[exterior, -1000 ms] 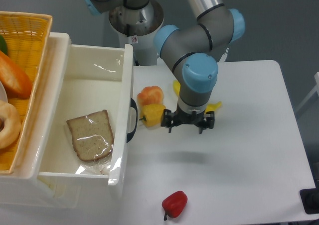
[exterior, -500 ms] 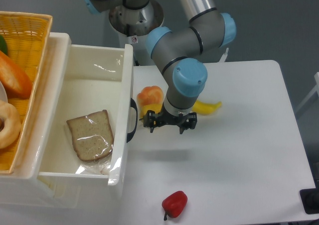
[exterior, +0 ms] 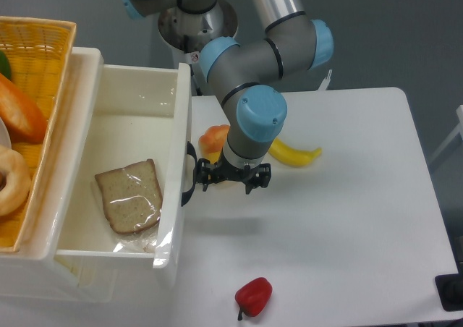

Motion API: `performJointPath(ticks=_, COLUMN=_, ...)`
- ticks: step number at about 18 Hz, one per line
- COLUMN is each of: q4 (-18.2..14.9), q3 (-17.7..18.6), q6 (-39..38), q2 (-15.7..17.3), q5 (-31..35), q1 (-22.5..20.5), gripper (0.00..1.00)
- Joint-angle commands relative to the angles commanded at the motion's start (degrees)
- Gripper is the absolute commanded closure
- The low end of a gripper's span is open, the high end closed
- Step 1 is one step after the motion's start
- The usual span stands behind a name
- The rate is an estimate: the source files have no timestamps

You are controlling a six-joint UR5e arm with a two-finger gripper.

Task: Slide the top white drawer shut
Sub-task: 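Push the white drawer front with the gripper into the cabinet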

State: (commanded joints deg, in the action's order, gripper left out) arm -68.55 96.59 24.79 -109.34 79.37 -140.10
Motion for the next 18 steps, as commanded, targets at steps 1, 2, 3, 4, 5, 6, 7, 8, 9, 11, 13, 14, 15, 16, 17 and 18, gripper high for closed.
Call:
performJointPath(ticks=1, q4=-0.44, q3=-0.09, q6=0.0, q2=0.09, q5=-0.35, q1=0.0, gripper=0.0)
performJointPath(ticks=2, q4=-0.97, q3=-0.17, q6=0.0, q2=0.26, q5=-0.7, q1=0.09, gripper=0.0)
performJointPath(ticks=3, q4=-1.41, q3=-0.18, q6=0.0, q2=0.79, q5=-0.79, q1=0.35, gripper=0.0)
performJointPath(ticks=4, q4=-1.85, q3=-0.18, q6=0.0, q2=1.14, q5=-0.88, q1=0.44, gripper=0.0)
performJointPath(ticks=5, q4=-2.2, q3=-0.09, q6=0.0, q2=1.23, q5=-0.79, q1=0.7, gripper=0.0)
performJointPath(ticks=6, q4=-2.2, q3=-0.17, q6=0.0, q2=1.32, q5=-0.79, q1=1.23, gripper=0.0)
performJointPath(ticks=7, q4=-2.2, q3=-0.18, q6=0.0, q2=1.32, q5=-0.79, q1=1.41, gripper=0.0)
performJointPath(ticks=8, q4=-2.2, q3=-0.18, q6=0.0, q2=1.32, q5=-0.88, q1=1.49, gripper=0.0)
performJointPath(ticks=9, q4=-2.2, q3=-0.18, q6=0.0, q2=1.41, q5=-0.88, q1=1.76, gripper=0.0)
performJointPath(ticks=11, q4=-2.2, q3=-0.26, q6=-0.09, q2=1.41, q5=-0.88, q1=2.46, gripper=0.0)
performJointPath(ticks=13, q4=-2.2, q3=-0.18, q6=-0.09, q2=1.93, q5=-0.88, q1=2.9, gripper=0.0)
performJointPath(ticks=14, q4=-2.2, q3=-0.26, q6=-0.09, q2=2.11, q5=-0.88, q1=3.42, gripper=0.0)
performJointPath(ticks=15, q4=-2.2, q3=-0.26, q6=-0.09, q2=2.11, q5=-0.79, q1=3.78, gripper=0.0)
performJointPath(ticks=16, q4=-2.2, q3=-0.26, q6=-0.09, q2=2.2, q5=-0.79, q1=3.95, gripper=0.0)
performJointPath(ticks=17, q4=-2.12, q3=-0.44, q6=-0.09, q2=2.46, q5=-0.71, q1=4.65, gripper=0.0)
performJointPath(ticks=18, q4=-1.94, q3=-0.61, q6=-0.09, q2=2.63, q5=-0.79, q1=5.27, gripper=0.0)
